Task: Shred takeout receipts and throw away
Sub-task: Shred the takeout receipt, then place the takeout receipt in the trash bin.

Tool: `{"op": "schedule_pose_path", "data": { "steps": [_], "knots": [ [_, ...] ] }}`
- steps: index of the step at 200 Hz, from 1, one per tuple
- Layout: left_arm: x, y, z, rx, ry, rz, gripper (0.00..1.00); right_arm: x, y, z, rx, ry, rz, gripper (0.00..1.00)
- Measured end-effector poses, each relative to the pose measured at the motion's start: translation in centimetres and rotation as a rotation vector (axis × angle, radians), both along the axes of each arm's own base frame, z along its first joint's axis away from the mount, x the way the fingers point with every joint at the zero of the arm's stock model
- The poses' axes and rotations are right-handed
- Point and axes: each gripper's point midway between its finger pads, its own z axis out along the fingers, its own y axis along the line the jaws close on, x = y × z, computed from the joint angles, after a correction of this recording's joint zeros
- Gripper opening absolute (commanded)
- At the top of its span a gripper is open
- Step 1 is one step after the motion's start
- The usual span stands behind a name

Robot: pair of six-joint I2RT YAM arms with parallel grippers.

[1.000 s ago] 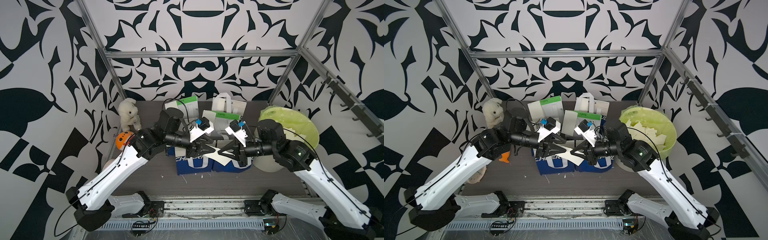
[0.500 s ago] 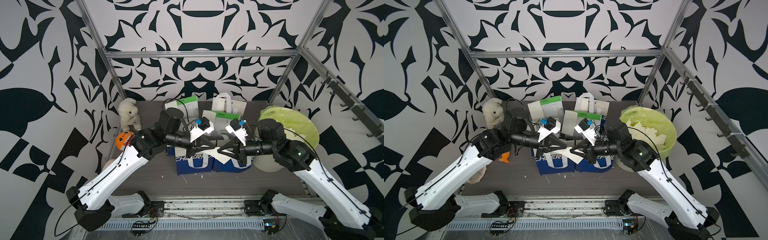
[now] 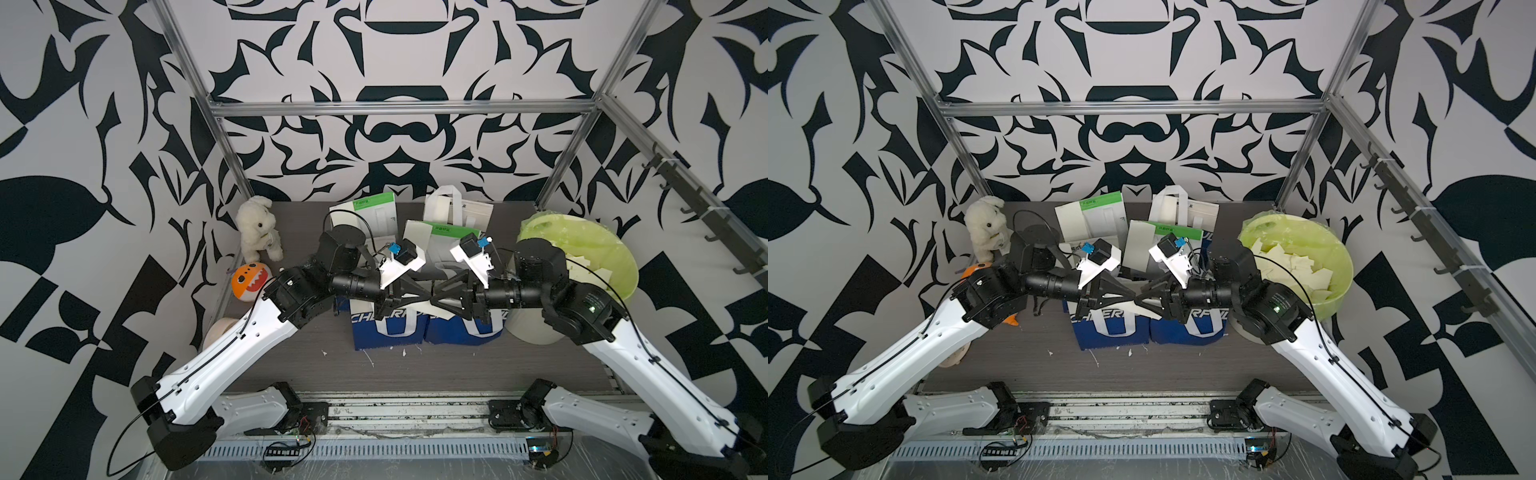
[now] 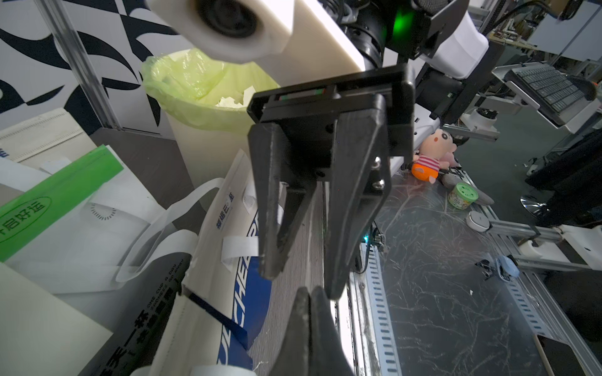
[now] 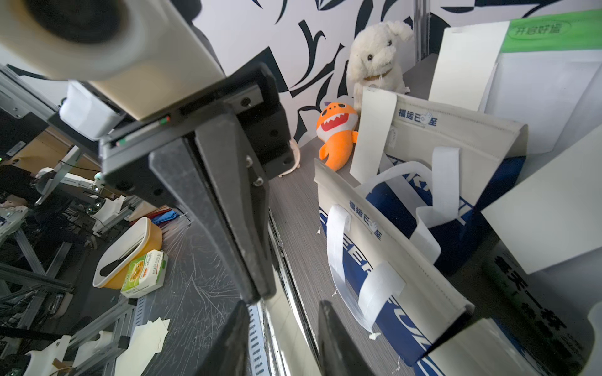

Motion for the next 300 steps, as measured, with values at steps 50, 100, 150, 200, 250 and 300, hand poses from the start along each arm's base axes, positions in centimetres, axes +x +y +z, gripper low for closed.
{"op": "schedule_pose_path", "data": {
  "steps": [50,100,150,200,250,300],
  "knots": [
    [0.4,0.1,0.4,-0.051,-0.006,0.035,0.00,-0.3,0.4,0.3,0.028,0.014,0.022,0.08],
    [0.6,0.2,0.6,-0.078,-0.013,0.059,0.00,-0.1,0.3,0.3,0.038,0.013,0.001,0.00],
    [0.3,0.4,0.9,-0.118,-0.015,0.063,0.00,2.6,-0.4,-0.4,0.017,0.031,-0.169,0.00],
    [-0.4,1.3,2.1,-0.201,-0.027,0.076,0.00,5.5,-0.8,-2.7,-0.057,0.076,-0.313,0.00],
    [-1.4,3.5,3.6,-0.278,-0.065,0.124,0.00,8.6,-3.4,-4.4,-0.219,0.066,-0.500,0.00],
    [-2.0,6.0,5.8,-0.372,-0.122,0.206,0.00,14.4,-13.4,0.8,-0.277,-0.011,-0.879,0.00]
  ]
}}
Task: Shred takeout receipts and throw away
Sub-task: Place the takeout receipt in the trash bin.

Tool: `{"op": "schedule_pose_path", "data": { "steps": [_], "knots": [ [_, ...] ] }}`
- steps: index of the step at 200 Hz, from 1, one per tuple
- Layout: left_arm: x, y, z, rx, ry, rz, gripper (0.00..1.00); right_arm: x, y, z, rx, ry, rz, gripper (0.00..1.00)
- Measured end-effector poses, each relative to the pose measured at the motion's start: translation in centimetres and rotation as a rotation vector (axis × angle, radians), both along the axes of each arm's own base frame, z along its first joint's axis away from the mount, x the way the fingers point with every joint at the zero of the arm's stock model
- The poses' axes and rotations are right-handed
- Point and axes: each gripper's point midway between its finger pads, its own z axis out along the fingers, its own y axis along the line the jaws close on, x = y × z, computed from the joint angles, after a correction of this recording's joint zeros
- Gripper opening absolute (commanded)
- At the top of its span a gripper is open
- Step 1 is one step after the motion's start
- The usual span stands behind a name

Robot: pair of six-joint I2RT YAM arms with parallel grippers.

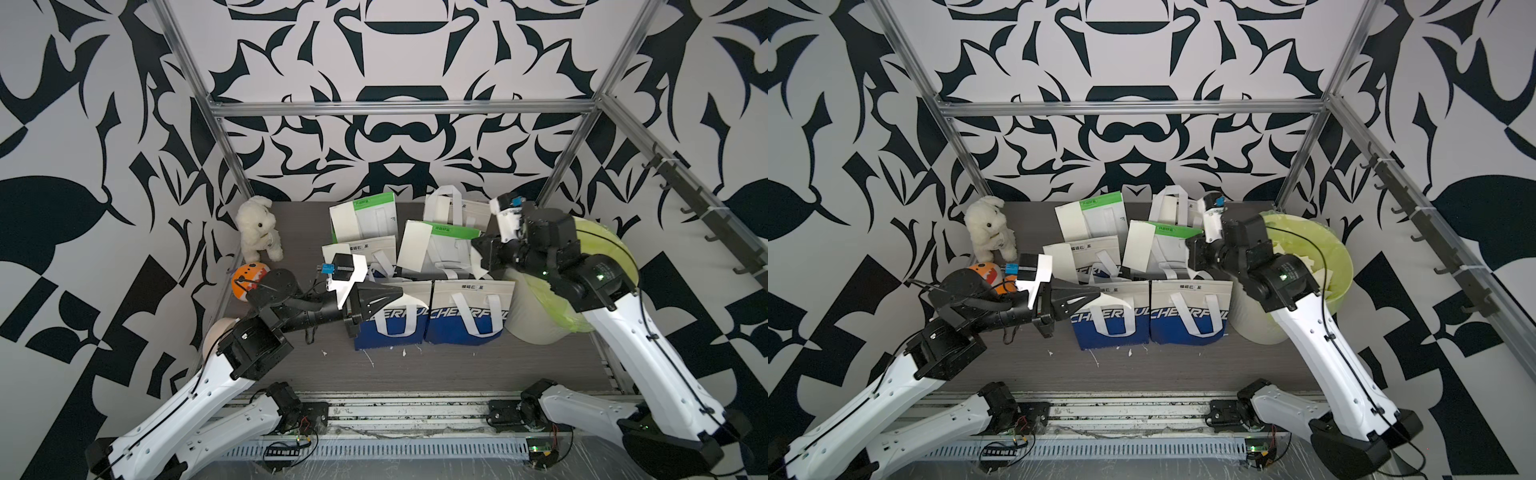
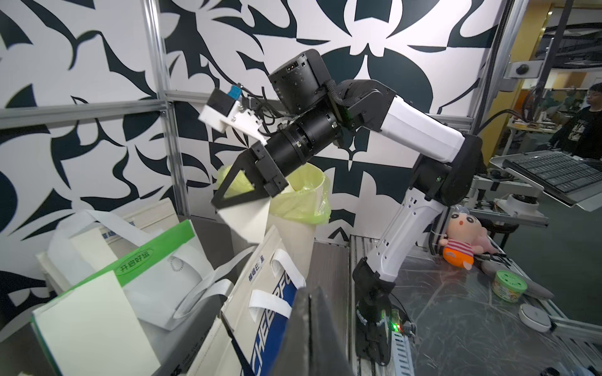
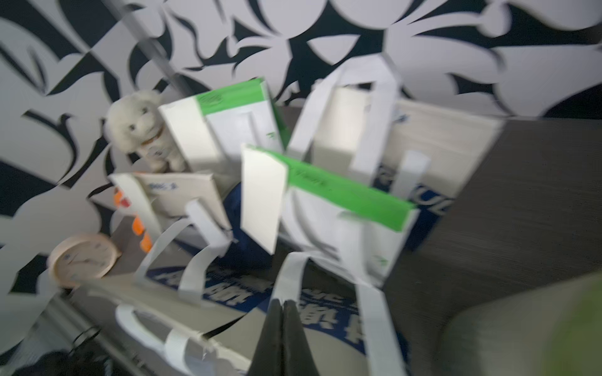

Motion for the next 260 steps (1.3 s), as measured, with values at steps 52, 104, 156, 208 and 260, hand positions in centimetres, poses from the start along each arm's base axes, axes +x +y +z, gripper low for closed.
{"op": "schedule_pose_path", "data": {
  "steps": [52,104,156,208,260],
  "knots": [
    [1.0,-0.6,-0.7,0.016,0.040,0.022,0.00,0.6,-11.8,2.6,-0.320,-0.050,-0.429,0.00],
    [2.5,-2.3,-2.7,0.070,0.103,0.023,0.00,-0.3,-16.3,-3.6,-0.502,0.139,-0.550,0.69],
    [3.6,-3.2,-3.4,0.084,0.138,0.037,0.00,-0.7,-15.8,-4.5,-0.468,0.202,-0.502,0.97],
    [5.3,-5.0,-4.4,0.082,0.205,0.041,0.00,-1.5,-9.9,-2.0,-0.223,0.106,-0.228,0.78],
    [6.5,-7.3,-5.2,0.059,0.275,-0.002,0.00,-6.1,0.1,2.2,0.219,-0.078,0.270,0.65]
  ]
}}
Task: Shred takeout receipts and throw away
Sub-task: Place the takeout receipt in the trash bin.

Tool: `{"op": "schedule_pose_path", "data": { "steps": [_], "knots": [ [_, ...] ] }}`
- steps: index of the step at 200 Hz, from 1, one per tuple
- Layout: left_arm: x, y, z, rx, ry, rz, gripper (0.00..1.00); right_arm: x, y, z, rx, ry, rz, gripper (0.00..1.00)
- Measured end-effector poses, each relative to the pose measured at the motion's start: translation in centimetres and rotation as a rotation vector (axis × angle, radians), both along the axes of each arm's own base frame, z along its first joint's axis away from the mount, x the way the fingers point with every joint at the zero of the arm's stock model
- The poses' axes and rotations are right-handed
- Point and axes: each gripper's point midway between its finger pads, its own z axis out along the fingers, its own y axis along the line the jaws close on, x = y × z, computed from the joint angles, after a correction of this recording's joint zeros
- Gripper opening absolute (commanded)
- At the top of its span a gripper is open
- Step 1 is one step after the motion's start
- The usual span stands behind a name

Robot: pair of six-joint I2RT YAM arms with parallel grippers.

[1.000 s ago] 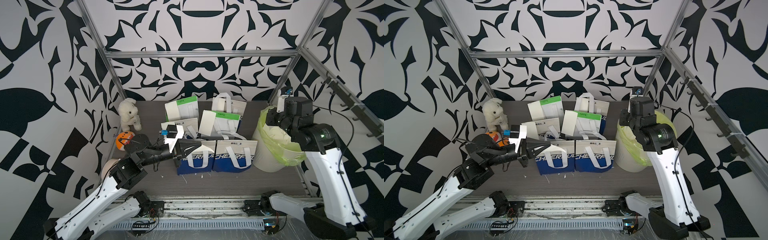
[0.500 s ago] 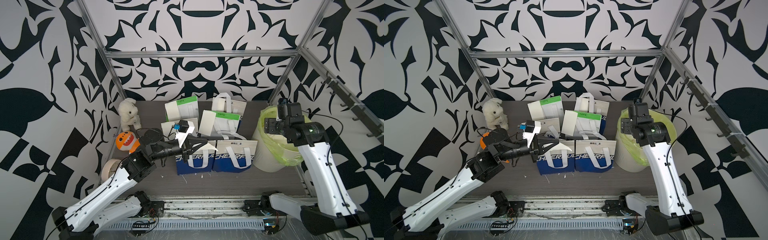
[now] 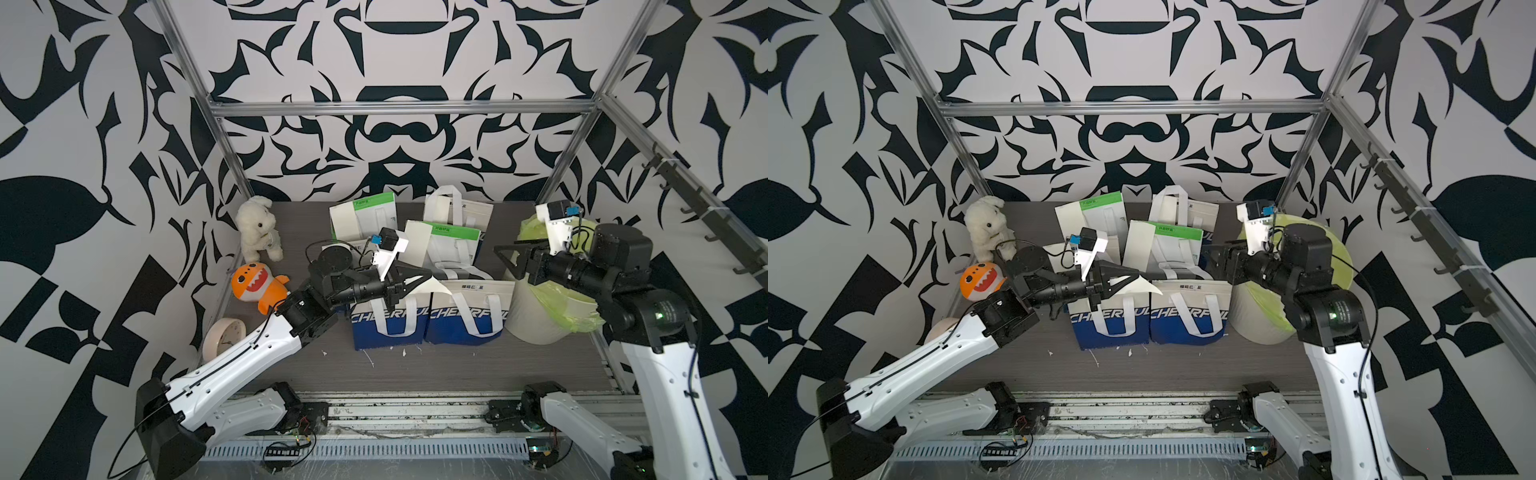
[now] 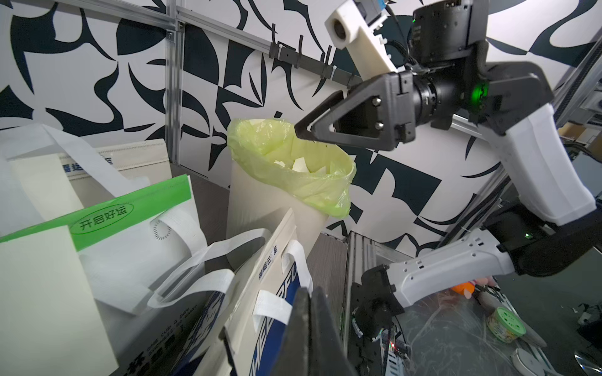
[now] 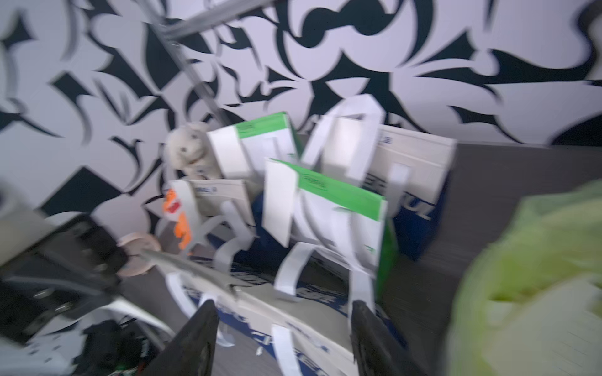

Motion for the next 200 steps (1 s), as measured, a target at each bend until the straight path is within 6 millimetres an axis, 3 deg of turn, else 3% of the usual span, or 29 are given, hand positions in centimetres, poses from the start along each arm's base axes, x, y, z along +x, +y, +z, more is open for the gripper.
{"op": "schedule_pose_path", "data": {
  "steps": [32,71,109,148,169,184,200],
  "knots": [
    [-0.2,-0.6,0.2,-0.020,0.021,-0.024,0.00,-2.2,3.5,0.2,0.122,-0.003,0.223,0.67],
    [-0.7,-0.8,1.2,-0.060,0.012,-0.043,0.00,-4.4,6.3,-0.4,0.155,0.018,0.389,0.66],
    [-0.8,-1.2,1.4,-0.074,0.014,-0.053,0.00,-6.4,8.8,-1.0,0.130,0.023,0.495,0.55],
    [-0.9,-1.5,1.3,-0.075,0.023,-0.058,0.00,-6.4,10.2,-2.3,0.092,0.041,0.523,0.46],
    [-0.9,-1.5,1.4,-0.077,0.023,-0.060,0.00,-6.2,10.6,-3.0,0.081,0.063,0.514,0.26],
    [-1.0,-1.5,1.4,-0.080,0.021,-0.060,0.00,-5.9,10.8,-3.3,0.072,0.067,0.508,0.23],
    [-0.9,-1.5,1.4,-0.080,0.020,-0.058,0.00,-5.6,10.9,-3.5,0.070,0.080,0.501,0.13]
  ]
}}
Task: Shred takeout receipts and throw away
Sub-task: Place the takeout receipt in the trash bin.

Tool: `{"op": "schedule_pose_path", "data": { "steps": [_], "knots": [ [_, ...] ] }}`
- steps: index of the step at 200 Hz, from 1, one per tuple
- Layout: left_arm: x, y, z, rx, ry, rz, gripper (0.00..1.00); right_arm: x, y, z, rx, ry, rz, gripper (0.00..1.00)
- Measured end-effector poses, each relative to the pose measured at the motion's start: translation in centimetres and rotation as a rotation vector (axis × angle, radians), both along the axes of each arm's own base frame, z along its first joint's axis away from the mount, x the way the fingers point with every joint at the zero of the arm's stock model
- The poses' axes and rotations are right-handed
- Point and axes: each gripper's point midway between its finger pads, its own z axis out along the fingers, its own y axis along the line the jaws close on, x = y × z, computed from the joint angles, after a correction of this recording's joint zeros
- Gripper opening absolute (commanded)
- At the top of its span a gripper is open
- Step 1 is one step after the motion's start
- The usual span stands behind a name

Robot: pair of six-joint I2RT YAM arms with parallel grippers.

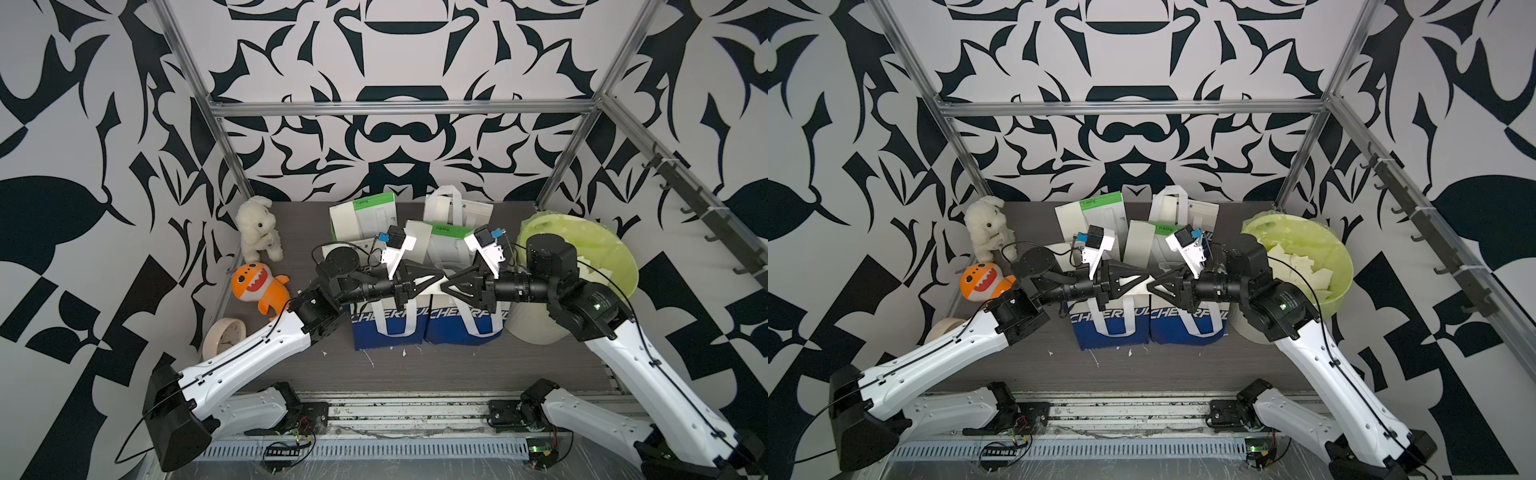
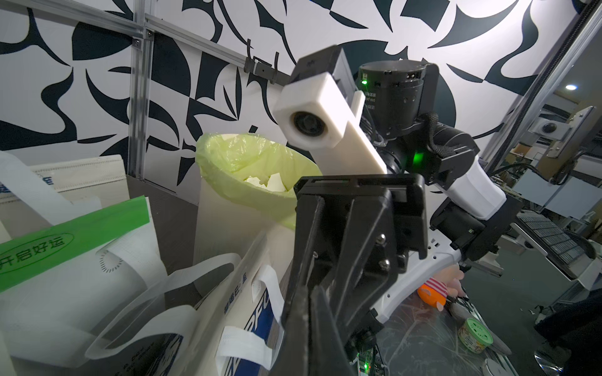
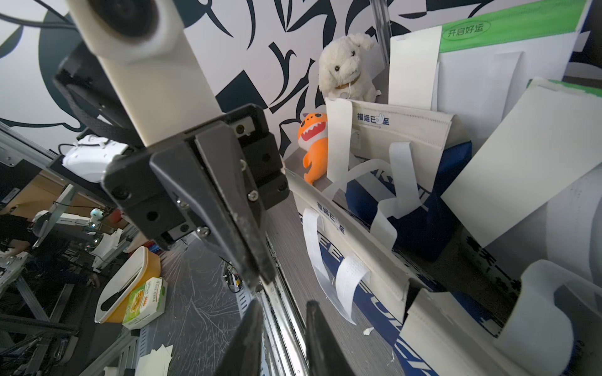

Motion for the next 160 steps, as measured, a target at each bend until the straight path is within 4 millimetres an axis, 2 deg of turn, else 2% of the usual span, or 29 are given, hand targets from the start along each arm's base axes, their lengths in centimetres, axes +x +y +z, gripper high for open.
{"op": "schedule_pose_path", "data": {
  "steps": [7,15,38,40,44,49,53,56,59,62,82,103,136,160],
  "knots": [
    [0.0,0.0,0.0,0.000,0.000,0.000,0.00,0.0,0.1,-0.1,-0.001,0.005,0.000,0.09],
    [0.0,0.0,0.0,0.000,0.000,0.000,0.00,0.1,0.2,-0.2,0.000,0.017,-0.004,0.00],
    [0.0,0.0,0.0,0.000,0.000,0.001,0.01,0.1,0.4,0.0,0.010,0.024,-0.005,0.00],
    [0.0,0.0,0.0,0.000,0.000,0.002,0.05,0.2,0.4,0.0,0.011,0.024,-0.006,0.00],
    [0.0,0.0,0.0,0.000,-0.001,0.002,0.19,0.2,0.4,0.0,0.014,0.026,-0.007,0.00],
    [0.1,0.0,0.0,0.000,0.000,0.005,0.43,0.2,0.5,0.0,0.016,0.028,-0.012,0.00],
    [0.1,0.0,0.0,-0.001,-0.004,0.007,0.59,0.3,0.4,0.0,0.018,0.031,-0.019,0.00],
    [0.1,0.0,0.0,0.000,-0.001,0.009,0.73,0.4,0.4,0.0,0.017,0.033,-0.024,0.00],
    [0.2,0.1,0.0,-0.001,-0.002,0.015,0.95,0.5,0.4,0.0,0.017,0.034,-0.031,0.00],
    [0.3,0.1,0.0,-0.001,0.000,0.019,1.00,0.6,0.4,0.0,0.015,0.035,-0.039,0.00],
    [1.3,0.5,0.0,0.008,0.006,0.094,0.99,1.7,-0.3,-0.6,-0.013,0.041,-0.120,0.00],
    [2.4,2.1,0.3,0.026,-0.007,0.215,0.99,3.2,-1.9,-1.5,-0.097,0.060,-0.261,0.00],
    [3.5,7.2,1.7,0.054,-0.075,0.463,0.99,6.3,-6.6,-1.4,-0.278,0.057,-0.570,0.00],
    [3.9,11.3,2.1,0.098,-0.119,0.630,0.99,7.3,-10.9,-0.7,-0.391,0.035,-0.778,0.00]
  ]
}}
